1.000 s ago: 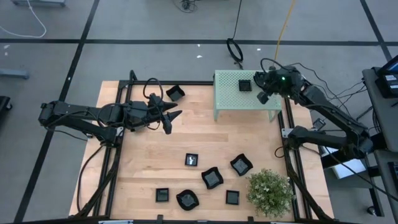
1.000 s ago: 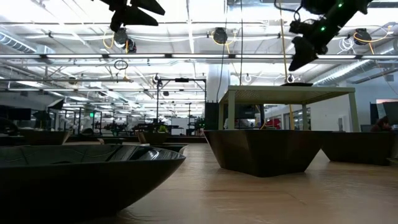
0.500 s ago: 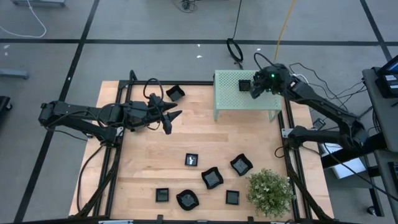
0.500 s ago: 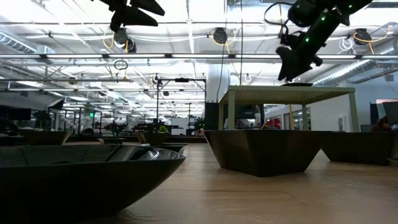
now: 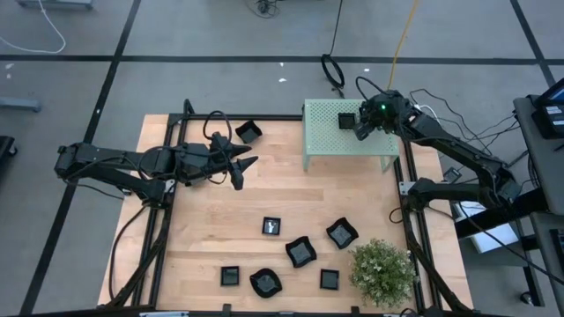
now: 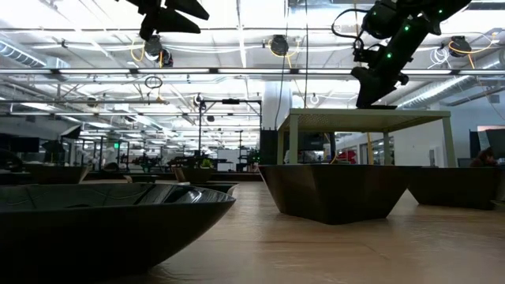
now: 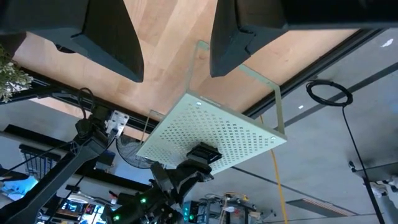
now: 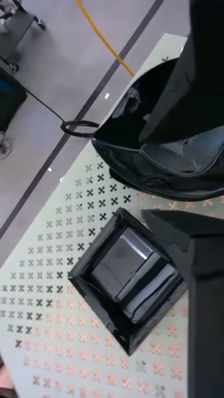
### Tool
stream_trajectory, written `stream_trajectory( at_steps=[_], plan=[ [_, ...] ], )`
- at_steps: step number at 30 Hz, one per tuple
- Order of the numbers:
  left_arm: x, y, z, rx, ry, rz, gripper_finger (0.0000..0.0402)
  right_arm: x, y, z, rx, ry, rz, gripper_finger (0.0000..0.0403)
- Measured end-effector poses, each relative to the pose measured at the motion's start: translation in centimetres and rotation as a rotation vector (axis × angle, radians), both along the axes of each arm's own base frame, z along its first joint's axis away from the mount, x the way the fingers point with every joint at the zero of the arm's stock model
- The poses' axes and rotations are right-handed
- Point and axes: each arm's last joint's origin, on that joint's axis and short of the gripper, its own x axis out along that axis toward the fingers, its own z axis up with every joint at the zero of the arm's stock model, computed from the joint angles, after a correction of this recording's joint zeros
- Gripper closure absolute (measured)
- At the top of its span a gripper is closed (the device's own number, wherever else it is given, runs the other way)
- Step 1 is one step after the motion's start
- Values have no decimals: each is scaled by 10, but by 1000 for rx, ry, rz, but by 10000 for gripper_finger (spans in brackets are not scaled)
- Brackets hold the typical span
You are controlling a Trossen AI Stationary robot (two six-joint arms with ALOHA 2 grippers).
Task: Pick & Place Mini shaped plates
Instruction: Stack the black leaf-shaped plate on top of the leaf-shaped plate on the shelf
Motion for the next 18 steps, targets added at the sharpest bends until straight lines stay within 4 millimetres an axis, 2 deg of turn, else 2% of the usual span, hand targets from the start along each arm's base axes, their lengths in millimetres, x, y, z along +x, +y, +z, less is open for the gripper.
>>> stream_trajectory(
  at_steps=[12, 18],
  plan=[
    [0, 0, 0, 1, 0, 0, 213, -2, 2, -3, 24, 39, 11, 389],
    [0, 0, 0, 1, 1, 0, 213, -6, 6, 2, -33, 111, 94, 400]
  ],
)
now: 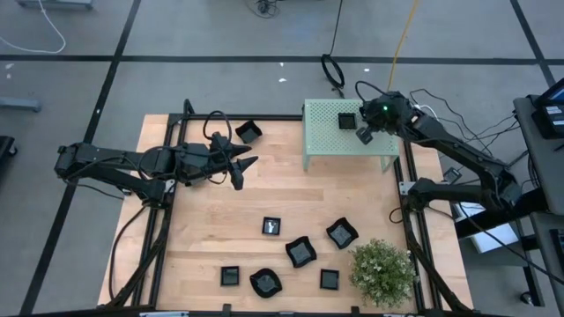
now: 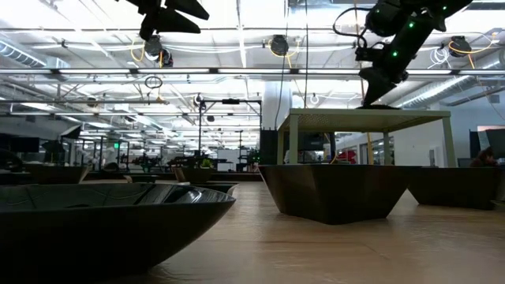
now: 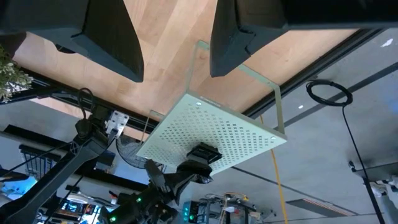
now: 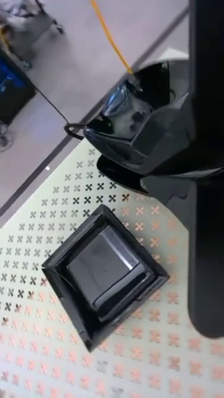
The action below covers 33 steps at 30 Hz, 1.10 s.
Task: Pick & Place Mini shaped plates
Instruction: Stack the black leaf-shaped plate on top of the leaf-shaped plate on the shelf, then put the black distorted square plate on the shelf
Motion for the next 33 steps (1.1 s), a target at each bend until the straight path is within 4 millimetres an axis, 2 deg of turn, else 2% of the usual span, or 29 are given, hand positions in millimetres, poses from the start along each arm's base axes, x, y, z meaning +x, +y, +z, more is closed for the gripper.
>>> stream_trajectory(
  at_steps=[4, 10, 17, 22, 25, 33],
  plan=[
    [0, 0, 0, 0, 0, 0, 213, -6, 6, 5, -34, 44, 49, 399],
    [0, 0, 0, 2, 2, -1, 213, -11, 12, 11, -52, 21, 66, 384],
    [0, 0, 0, 5, 3, -2, 213, -9, 14, 14, -23, -67, 104, 313],
    [-1, 0, -3, -7, 24, 3, 213, -8, 21, 24, 1, -234, 208, 275],
    [-4, 1, -15, -70, 116, 59, 213, -6, 28, 31, 13, -323, 248, 271],
    [-38, 13, -66, -343, 608, 375, 213, 1, 43, 36, -1, -352, 329, 276]
  ],
)
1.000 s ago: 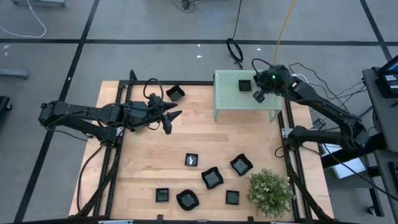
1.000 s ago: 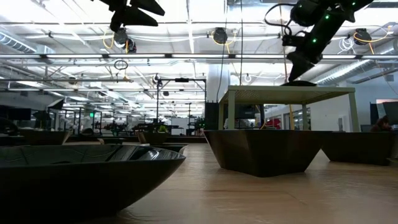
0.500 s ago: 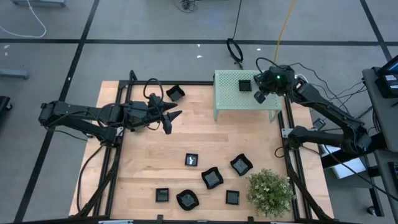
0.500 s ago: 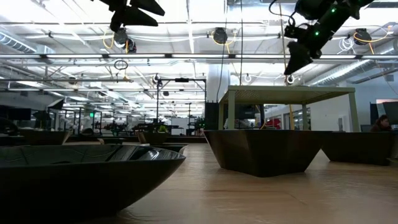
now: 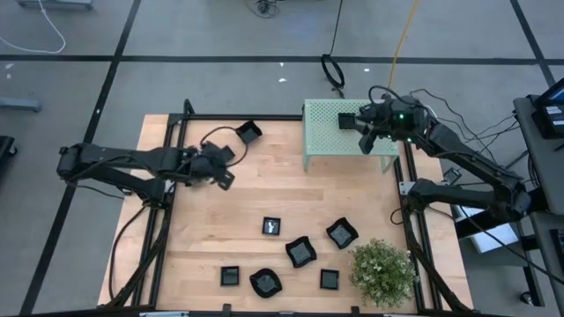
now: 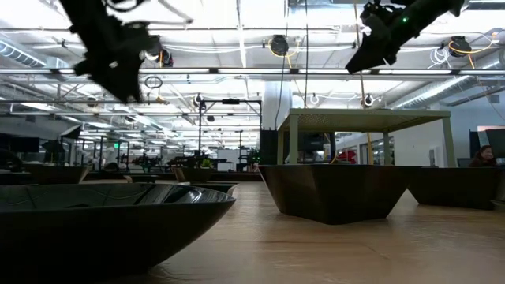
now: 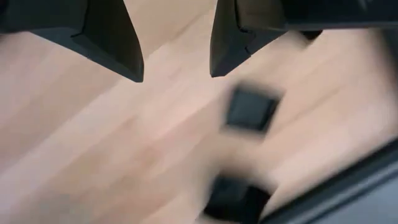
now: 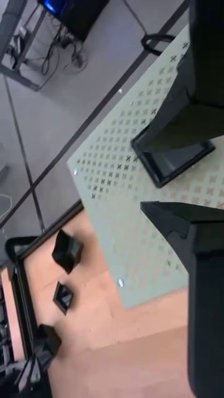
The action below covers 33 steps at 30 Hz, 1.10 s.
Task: Pick & Place Mini shaped plates
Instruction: Put the black distorted square plate on the shelf
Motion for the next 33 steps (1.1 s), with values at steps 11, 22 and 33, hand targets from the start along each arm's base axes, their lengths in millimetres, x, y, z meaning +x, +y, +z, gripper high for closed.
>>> stream_trajectory(
  at_steps=[11, 22, 33],
  plan=[
    [-11, 7, -46, -270, 583, -78, 213, 4, 4, 2, -18, -16, 29, 277],
    [5, 31, -90, -349, 797, 0, 213, 4, 4, 2, -18, -16, 29, 277],
    [10, 54, -121, -411, 896, 56, 215, 4, 4, 2, -20, -14, 30, 277]
  ],
)
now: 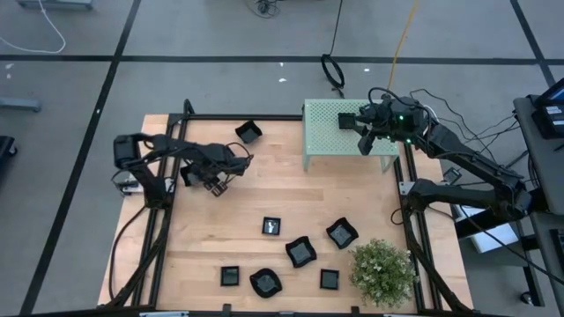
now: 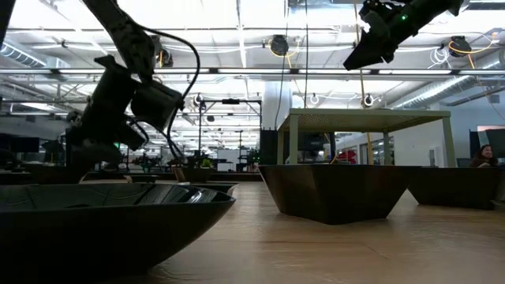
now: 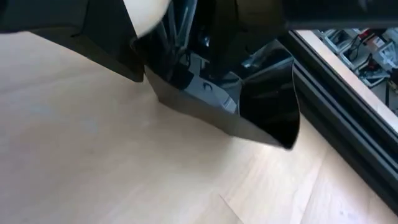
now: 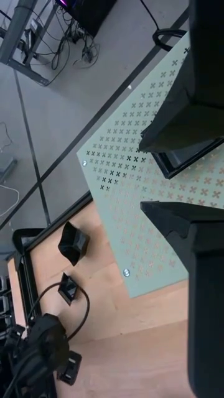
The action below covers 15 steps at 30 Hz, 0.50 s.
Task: Pick & Place Mini shaped plates
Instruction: Put the black distorted square plate on the shelf
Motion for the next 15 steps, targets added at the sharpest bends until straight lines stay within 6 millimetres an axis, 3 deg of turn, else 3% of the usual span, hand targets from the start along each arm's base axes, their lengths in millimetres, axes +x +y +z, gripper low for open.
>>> stream_trajectory(
  at_steps=[4, 11, 15],
  plan=[
    [1, 4, -5, -12, -4, 8, 248, 0, 0, 0, 0, 0, 0, 277],
    [2, -1, -3, -119, -39, 64, 387, 0, 0, 0, 0, 0, -1, 277],
    [10, -12, 7, -187, -117, 47, 386, 0, 0, 0, 0, 1, 0, 277]
  ],
)
